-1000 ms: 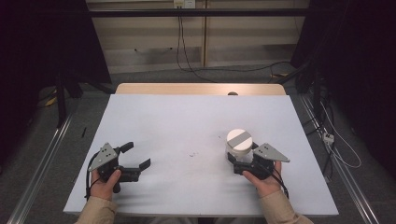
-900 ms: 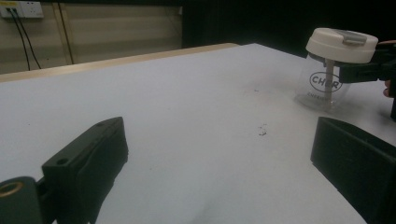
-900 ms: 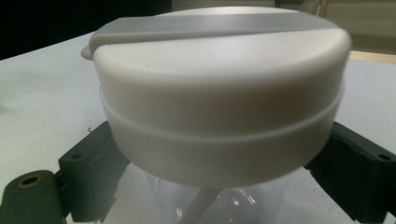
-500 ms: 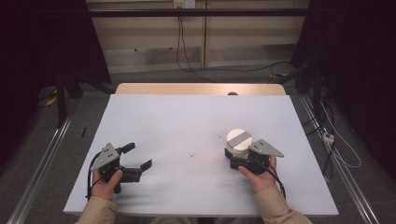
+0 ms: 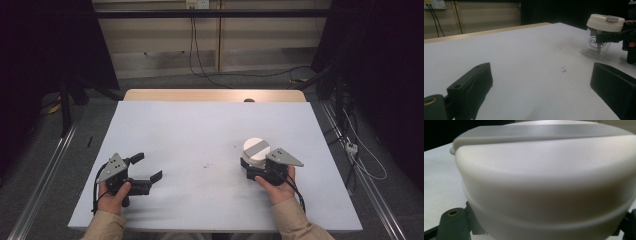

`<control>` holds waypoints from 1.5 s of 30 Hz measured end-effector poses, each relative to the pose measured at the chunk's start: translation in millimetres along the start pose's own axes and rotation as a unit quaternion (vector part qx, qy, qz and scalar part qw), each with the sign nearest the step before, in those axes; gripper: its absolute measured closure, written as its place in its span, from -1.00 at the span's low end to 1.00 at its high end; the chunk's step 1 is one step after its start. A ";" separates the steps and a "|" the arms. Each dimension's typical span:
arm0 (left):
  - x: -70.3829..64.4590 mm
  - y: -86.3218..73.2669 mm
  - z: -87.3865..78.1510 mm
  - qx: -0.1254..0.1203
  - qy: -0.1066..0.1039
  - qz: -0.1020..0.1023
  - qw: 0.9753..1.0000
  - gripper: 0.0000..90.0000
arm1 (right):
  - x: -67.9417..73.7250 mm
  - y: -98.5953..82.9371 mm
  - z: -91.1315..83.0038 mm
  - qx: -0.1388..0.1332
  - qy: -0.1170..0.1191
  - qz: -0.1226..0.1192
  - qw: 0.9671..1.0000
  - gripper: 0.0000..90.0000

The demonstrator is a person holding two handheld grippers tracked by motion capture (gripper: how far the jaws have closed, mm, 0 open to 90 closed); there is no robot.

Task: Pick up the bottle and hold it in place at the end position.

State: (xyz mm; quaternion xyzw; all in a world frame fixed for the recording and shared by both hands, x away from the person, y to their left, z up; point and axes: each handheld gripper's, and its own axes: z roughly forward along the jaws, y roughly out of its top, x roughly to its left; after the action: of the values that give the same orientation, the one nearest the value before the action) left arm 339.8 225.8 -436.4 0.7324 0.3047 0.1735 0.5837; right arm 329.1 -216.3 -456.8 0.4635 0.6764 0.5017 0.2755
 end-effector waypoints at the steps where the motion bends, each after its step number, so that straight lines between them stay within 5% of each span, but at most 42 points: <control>1: 0.0 0.0 -0.1 0.000 0.000 0.000 1.000 -0.92 | -1.4 0.4 -0.5 -0.001 0.001 0.006 1.000 -0.60; 6: 0.0 0.4 -0.6 -0.002 0.000 0.001 1.000 -0.92 | -3.1 1.3 -1.5 -0.009 0.008 0.024 1.000 -0.60; 14: -0.2 0.3 -0.5 -0.002 0.000 0.001 1.000 -0.92 | 2.1 9.6 -3.0 -0.031 0.019 0.001 0.999 -0.59; 45: 0.0 0.6 -0.1 -0.003 -0.003 0.002 1.000 -0.92 | 22.9 33.6 37.1 -0.027 0.049 -0.018 0.998 -0.59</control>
State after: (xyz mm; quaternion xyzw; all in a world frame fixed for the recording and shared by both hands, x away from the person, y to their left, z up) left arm 339.9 225.7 -435.9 0.7316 0.3008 0.1732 0.5868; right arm 362.4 -177.8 -436.1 0.4182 0.6835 0.5370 0.2639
